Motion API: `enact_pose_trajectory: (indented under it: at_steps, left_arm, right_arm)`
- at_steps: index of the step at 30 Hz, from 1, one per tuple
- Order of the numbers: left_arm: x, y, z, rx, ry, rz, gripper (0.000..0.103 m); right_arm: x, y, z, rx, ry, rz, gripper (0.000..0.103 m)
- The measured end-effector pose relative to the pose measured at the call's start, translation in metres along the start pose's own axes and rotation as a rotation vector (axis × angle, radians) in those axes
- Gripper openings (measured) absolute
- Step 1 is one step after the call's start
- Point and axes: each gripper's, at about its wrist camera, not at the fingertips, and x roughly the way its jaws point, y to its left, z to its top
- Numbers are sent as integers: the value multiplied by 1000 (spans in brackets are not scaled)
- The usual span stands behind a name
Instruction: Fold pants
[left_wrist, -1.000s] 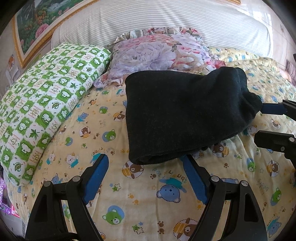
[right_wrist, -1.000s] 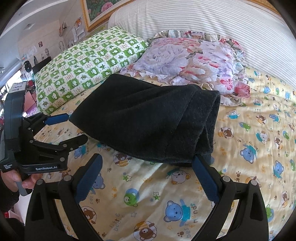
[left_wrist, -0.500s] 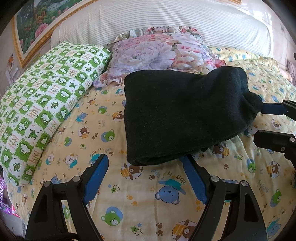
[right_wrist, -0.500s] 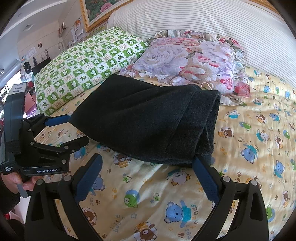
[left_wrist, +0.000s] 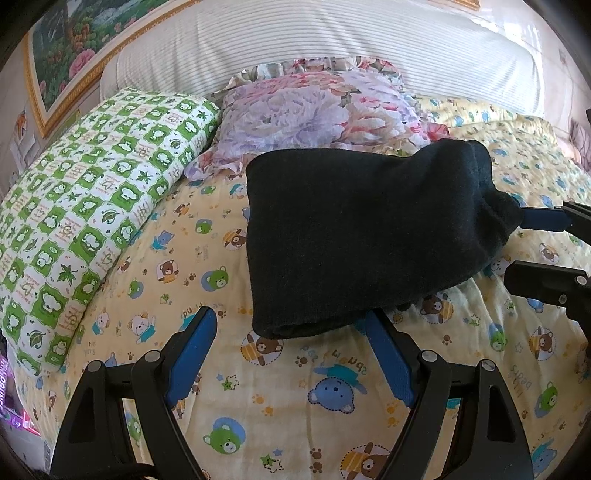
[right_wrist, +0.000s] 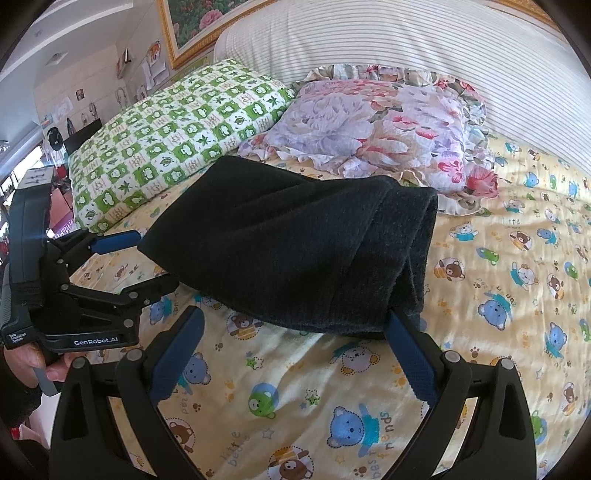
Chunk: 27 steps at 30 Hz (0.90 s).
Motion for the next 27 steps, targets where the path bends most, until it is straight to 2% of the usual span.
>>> enact_pose_trajectory:
  at_steps: [13,27]
  left_arm:
    - [2,2,2,-13,-4,-11,83]
    - [-2,1,7,-3,-13,9,83]
  right_arm:
    - [-3,-3,1,10,-14,-8,98]
    - [-4,0,7,7,-25,-6,98]
